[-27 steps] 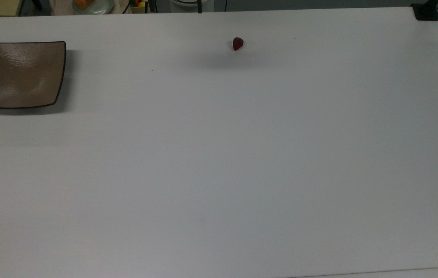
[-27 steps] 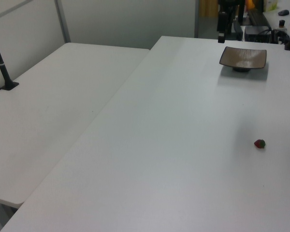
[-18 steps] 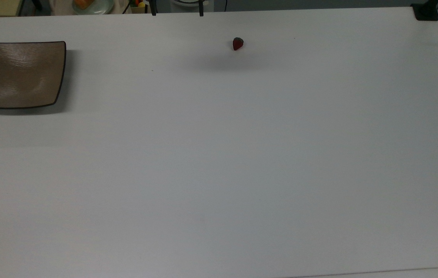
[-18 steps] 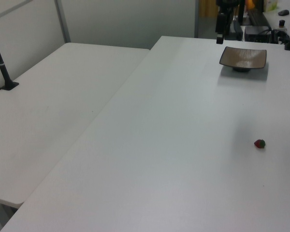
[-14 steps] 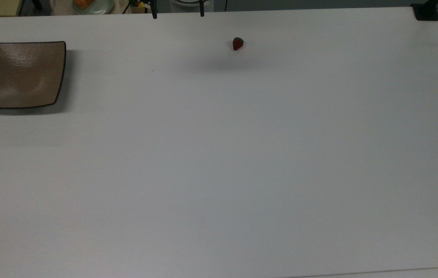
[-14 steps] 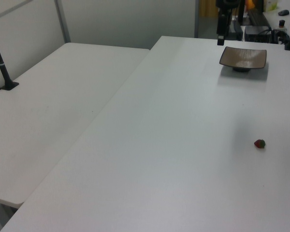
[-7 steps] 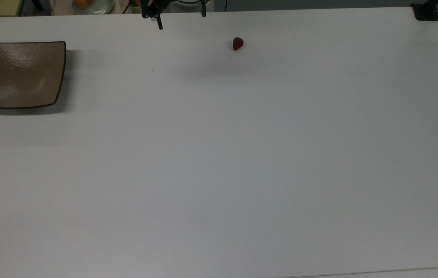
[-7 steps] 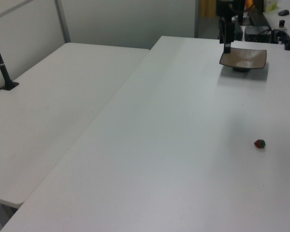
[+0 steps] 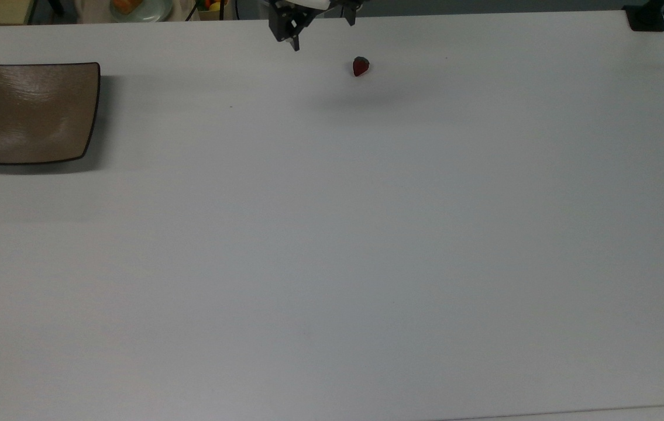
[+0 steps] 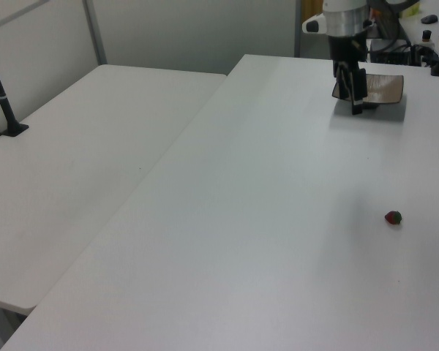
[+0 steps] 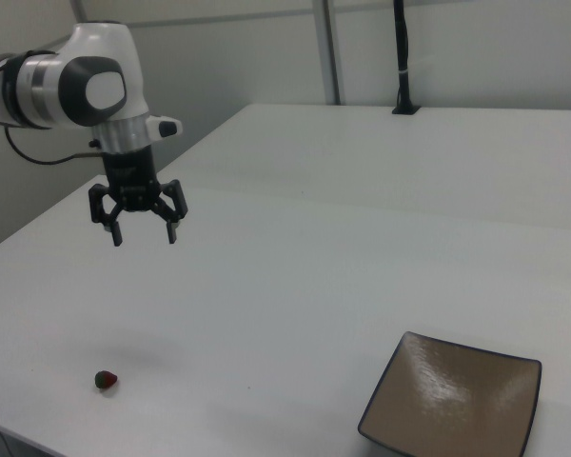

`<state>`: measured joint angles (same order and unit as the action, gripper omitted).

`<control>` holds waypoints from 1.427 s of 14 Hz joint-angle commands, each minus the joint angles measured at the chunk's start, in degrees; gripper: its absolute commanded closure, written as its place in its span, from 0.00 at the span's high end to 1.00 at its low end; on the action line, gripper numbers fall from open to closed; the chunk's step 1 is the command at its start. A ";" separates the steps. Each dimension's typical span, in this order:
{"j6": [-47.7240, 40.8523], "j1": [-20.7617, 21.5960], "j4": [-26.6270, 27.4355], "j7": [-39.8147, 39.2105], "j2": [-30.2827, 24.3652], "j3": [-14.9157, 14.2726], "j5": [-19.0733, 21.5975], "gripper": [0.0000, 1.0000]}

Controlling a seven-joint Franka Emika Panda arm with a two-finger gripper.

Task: Strawberries on a ceramic plate
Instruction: 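Move the open gripper toward the red strawberry on the table, then lower the open gripper around the strawberry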

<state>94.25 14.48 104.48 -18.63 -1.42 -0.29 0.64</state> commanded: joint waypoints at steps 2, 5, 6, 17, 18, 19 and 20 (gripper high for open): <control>-1.61 0.64 7.48 4.73 -4.11 5.46 0.24 1.00; 0.05 0.64 12.14 5.18 -3.76 7.48 0.24 1.00; 1.45 0.56 13.11 5.27 -3.68 9.41 0.24 1.00; 13.67 -0.15 27.52 5.18 -3.85 10.13 0.33 1.00; 14.99 -0.06 28.40 5.27 -3.85 10.22 0.24 1.00; 16.57 -0.06 29.72 5.18 -3.85 10.22 0.24 1.00; 17.37 0.03 30.25 5.27 -3.76 10.31 0.24 1.00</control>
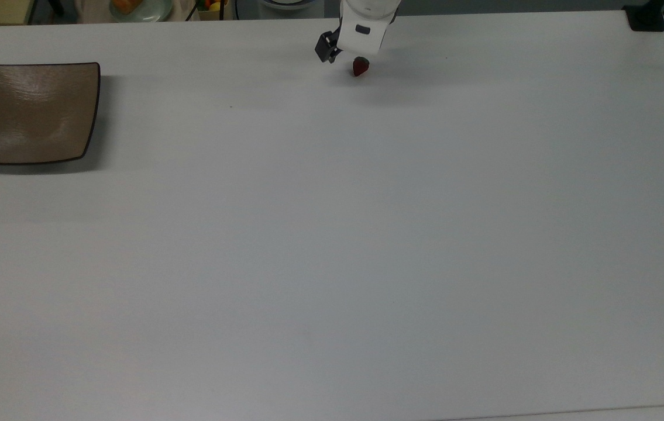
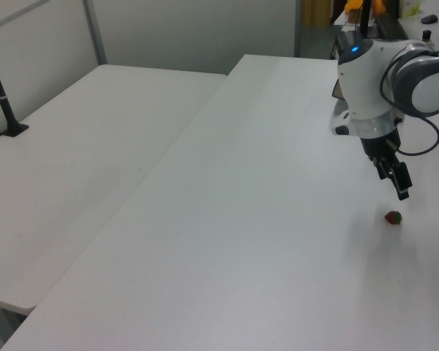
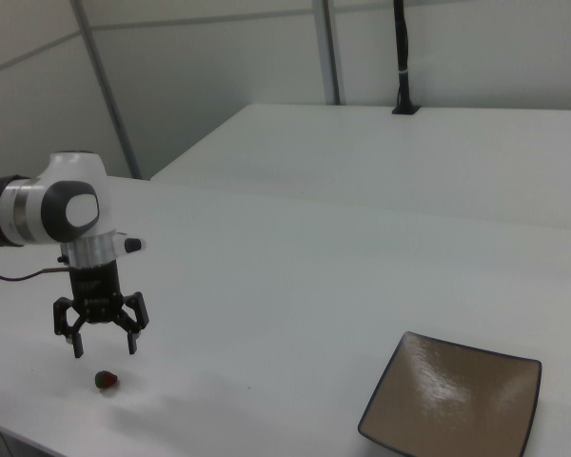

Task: Strawberries on a ceramic plate
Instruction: 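Lower the open gripper around the strawberry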

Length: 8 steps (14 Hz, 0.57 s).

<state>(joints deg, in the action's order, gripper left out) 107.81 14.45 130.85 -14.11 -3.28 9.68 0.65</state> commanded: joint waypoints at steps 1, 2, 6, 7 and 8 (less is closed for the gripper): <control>4.94 0.14 4.49 0.66 -1.82 0.25 0.23 1.00; 5.82 0.22 5.19 0.66 -1.82 0.34 0.23 1.00; 10.22 0.66 7.31 0.66 -0.69 0.51 0.23 1.00; 10.23 0.66 7.31 0.66 -0.33 0.69 0.23 1.00; 10.40 0.66 7.31 0.66 -0.07 1.30 0.23 1.00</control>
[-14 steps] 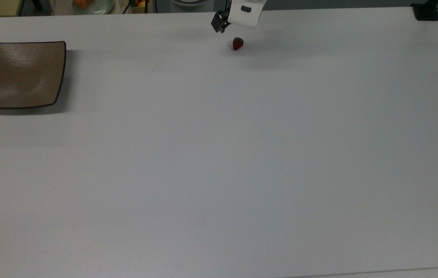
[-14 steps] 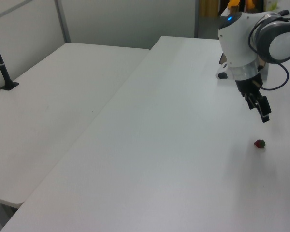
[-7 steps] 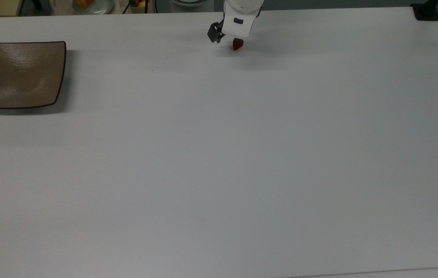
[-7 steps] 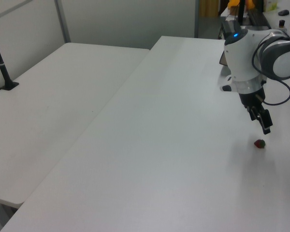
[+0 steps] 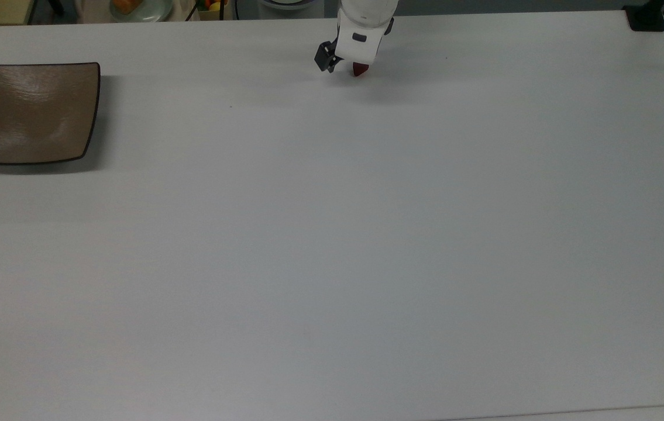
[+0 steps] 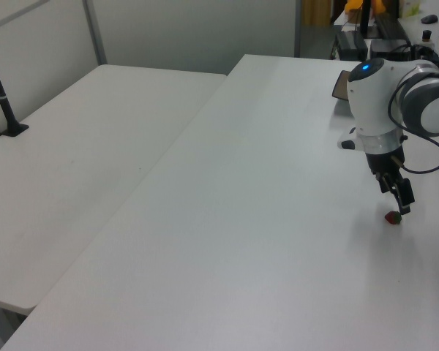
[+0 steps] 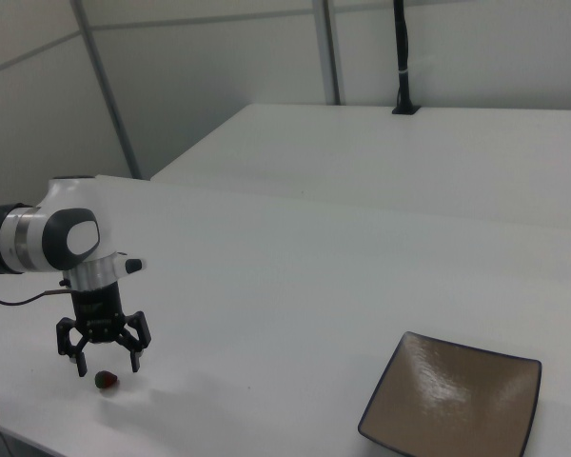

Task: Strawberries on a ceramic plate
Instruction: 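Lower the open gripper around the strawberry, then close the gripper on the strawberry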

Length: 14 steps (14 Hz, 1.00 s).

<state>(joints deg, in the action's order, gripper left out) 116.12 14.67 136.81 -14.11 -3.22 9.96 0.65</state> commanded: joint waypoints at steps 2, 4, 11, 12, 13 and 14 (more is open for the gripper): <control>2.09 0.45 1.35 0.49 0.67 1.64 0.23 0.89; 2.09 0.45 1.27 0.49 1.46 1.64 0.23 0.73; 3.94 0.37 1.27 0.49 2.17 1.64 0.23 0.32; 3.94 0.45 1.18 0.49 2.17 1.64 0.23 0.18; 3.94 0.37 1.18 0.49 2.17 1.64 0.23 0.08; 3.85 0.36 1.09 0.57 2.08 1.64 0.23 0.00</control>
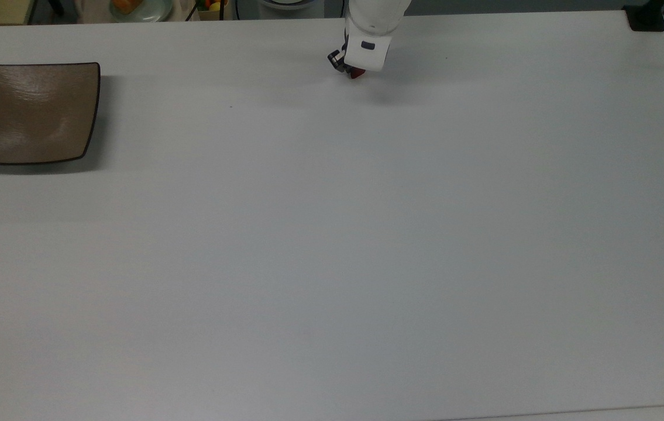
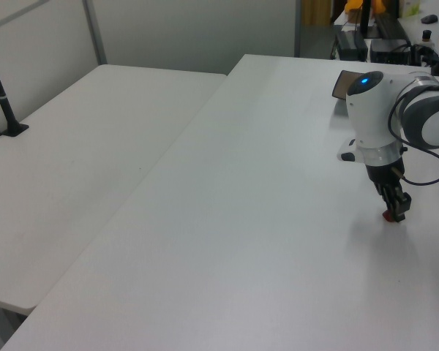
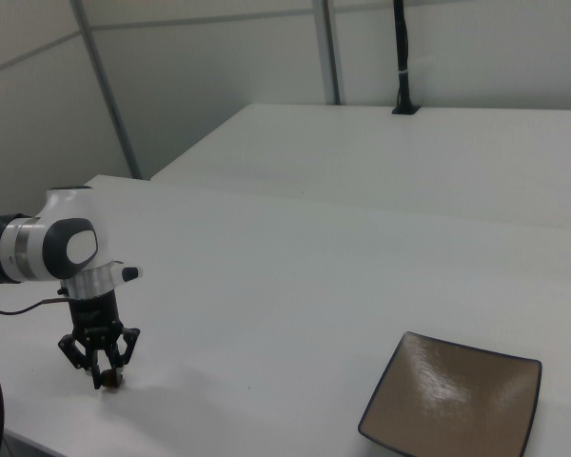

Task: Strawberries on a ceramic plate
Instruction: 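Close the gripper on the strawberry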

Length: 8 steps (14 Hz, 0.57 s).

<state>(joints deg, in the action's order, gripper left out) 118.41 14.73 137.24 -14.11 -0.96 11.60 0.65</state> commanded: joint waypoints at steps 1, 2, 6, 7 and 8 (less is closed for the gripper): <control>0.87 0.30 0.31 0.66 -0.36 0.00 0.23 0.00; 0.34 0.21 -0.13 0.75 -0.80 0.00 0.23 0.00; -6.42 -1.27 -6.00 0.66 -2.29 0.00 0.23 0.00; -8.18 -1.63 -7.93 0.66 -2.82 -0.08 0.23 0.00; -10.28 -2.07 -10.22 0.66 -3.08 -0.08 0.23 0.00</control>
<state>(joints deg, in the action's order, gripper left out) 114.46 13.94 132.57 -14.11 -1.90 11.57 0.65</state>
